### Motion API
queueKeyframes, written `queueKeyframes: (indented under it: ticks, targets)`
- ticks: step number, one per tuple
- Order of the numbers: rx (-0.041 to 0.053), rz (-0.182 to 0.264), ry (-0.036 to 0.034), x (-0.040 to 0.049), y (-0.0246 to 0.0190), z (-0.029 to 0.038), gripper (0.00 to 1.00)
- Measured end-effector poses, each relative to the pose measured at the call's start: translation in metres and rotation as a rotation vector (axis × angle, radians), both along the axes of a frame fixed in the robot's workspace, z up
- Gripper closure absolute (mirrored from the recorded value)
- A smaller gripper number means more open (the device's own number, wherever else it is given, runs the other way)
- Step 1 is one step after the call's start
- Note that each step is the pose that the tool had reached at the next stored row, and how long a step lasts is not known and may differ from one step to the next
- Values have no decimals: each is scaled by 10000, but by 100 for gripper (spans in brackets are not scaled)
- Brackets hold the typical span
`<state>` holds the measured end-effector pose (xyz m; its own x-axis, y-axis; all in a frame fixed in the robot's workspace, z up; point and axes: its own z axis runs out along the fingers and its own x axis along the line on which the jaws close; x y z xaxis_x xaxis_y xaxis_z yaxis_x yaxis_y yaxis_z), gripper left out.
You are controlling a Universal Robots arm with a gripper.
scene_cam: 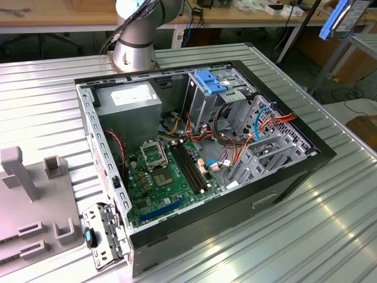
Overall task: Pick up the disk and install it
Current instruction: 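Pick up the disk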
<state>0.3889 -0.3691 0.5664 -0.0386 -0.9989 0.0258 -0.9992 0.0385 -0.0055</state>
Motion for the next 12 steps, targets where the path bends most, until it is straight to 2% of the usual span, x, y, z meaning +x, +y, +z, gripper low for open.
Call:
queueKeyframes:
  ticks: [2,4,8,10,12]
  targets:
    - [-1,-2,-1,-103,0,-1,63]
    - [0,-2,0,-280,0,-4,63]
    - [0,-2,-1,-465,0,-7,63]
    - [1,-1,0,-679,0,-13,63]
    - [0,0,-1,-853,0,-17,63]
